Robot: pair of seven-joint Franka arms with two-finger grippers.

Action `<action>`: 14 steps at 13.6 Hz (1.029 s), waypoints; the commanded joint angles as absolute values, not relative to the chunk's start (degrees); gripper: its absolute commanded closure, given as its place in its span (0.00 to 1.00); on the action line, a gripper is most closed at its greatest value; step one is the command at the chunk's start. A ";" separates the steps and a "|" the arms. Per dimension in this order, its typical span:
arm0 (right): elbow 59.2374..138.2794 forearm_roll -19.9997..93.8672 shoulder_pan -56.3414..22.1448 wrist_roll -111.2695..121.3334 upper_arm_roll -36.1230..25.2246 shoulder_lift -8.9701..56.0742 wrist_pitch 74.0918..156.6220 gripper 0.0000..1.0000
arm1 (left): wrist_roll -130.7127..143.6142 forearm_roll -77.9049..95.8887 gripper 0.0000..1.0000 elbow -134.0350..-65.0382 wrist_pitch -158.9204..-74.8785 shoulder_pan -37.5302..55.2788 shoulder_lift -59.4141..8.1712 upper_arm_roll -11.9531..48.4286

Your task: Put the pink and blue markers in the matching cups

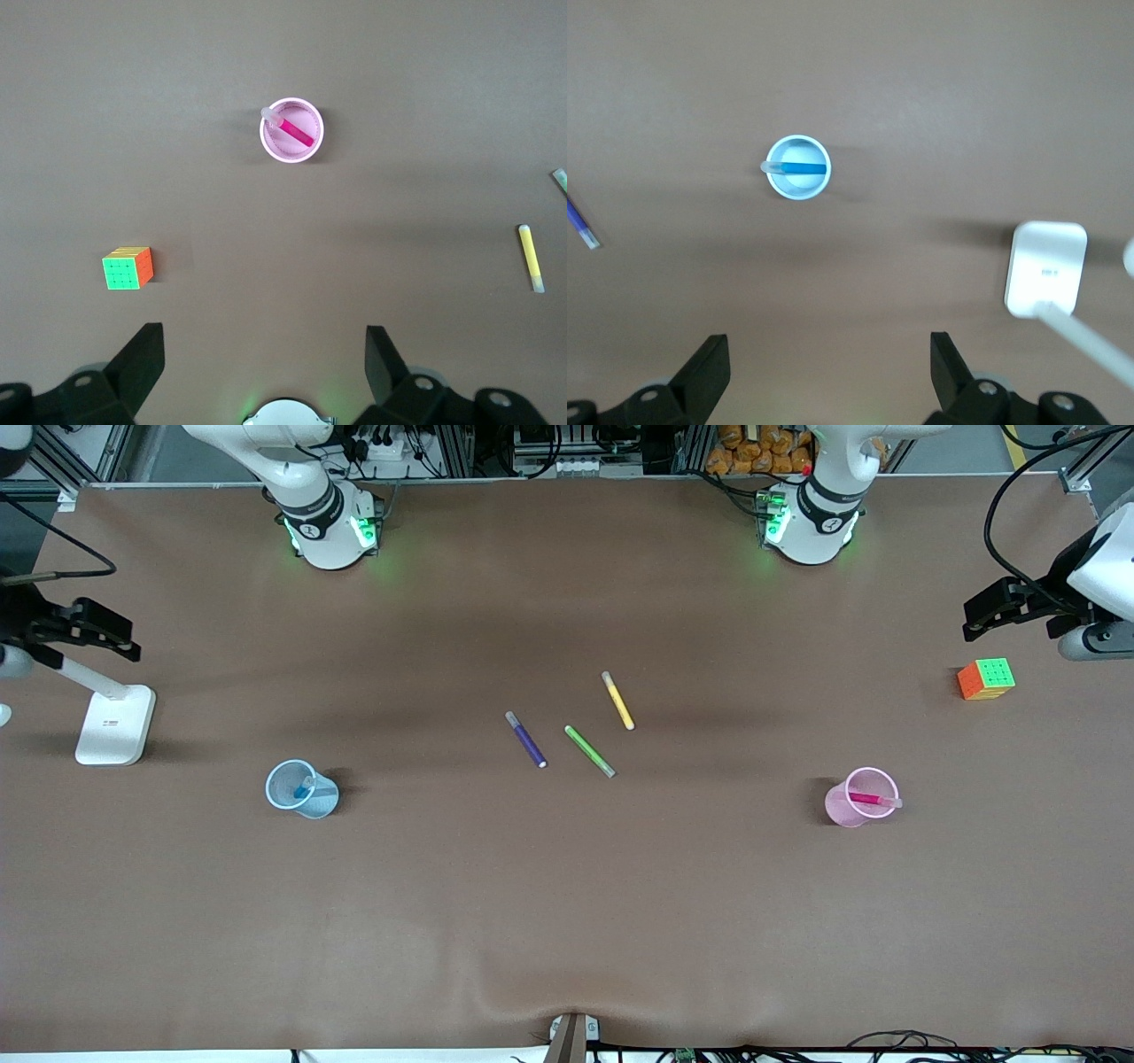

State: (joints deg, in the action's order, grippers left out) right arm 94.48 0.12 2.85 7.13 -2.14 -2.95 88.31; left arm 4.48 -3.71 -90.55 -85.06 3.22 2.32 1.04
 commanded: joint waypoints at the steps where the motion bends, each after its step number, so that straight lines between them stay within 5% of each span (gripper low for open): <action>1: 92.90 0.17 2.72 3.35 -5.53 -3.34 86.22 0.00 | 3.43 -2.64 0.00 -91.58 -85.34 3.16 3.52 0.70; 14: 90.17 2.99 2.20 -2.90 -5.01 -3.34 80.77 0.00 | 3.25 -2.72 0.00 -91.23 -85.34 2.81 2.90 1.14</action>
State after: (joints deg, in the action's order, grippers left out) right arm 90.52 2.26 2.70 -1.92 -4.77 -2.96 81.74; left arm 4.48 -3.71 -90.70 -85.16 3.02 2.32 1.12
